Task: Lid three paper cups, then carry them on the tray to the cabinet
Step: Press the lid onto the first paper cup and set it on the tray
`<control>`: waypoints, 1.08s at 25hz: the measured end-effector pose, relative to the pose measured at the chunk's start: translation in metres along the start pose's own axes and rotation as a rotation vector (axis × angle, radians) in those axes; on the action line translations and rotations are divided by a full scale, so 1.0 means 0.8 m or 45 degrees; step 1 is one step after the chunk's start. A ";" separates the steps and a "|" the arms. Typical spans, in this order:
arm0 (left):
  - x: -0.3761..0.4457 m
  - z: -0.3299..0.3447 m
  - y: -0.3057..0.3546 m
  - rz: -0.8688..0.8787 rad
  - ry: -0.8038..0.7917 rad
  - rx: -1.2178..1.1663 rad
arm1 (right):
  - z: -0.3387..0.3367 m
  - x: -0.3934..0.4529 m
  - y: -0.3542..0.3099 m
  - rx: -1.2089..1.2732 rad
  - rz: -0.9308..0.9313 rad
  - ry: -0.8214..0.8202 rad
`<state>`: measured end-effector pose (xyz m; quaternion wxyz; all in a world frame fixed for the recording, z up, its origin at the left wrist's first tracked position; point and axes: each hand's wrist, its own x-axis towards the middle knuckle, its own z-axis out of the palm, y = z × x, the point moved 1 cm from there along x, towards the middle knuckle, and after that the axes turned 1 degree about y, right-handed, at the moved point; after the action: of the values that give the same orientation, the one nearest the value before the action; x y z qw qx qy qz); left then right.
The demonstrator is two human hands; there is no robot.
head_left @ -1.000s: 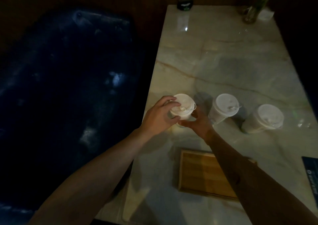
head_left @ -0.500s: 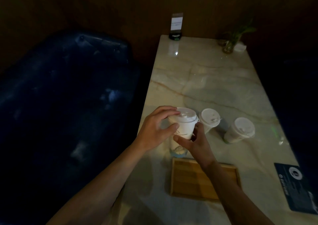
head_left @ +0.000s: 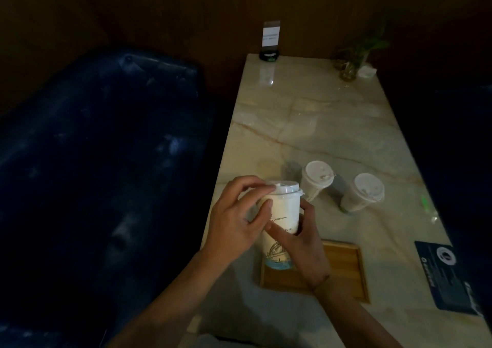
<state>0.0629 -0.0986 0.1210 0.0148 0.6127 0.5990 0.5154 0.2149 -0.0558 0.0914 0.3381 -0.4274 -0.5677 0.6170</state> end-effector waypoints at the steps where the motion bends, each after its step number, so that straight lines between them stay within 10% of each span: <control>1: -0.003 0.002 0.001 0.025 -0.003 0.051 | -0.001 -0.002 0.000 -0.046 0.000 0.008; 27: -0.025 0.008 0.024 -0.181 -0.133 0.101 | 0.005 -0.020 0.011 -0.388 0.038 0.147</control>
<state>0.0854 -0.1153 0.1179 0.0582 0.5947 0.6595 0.4562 0.2185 -0.0726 0.0846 0.2922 -0.5171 -0.6278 0.5030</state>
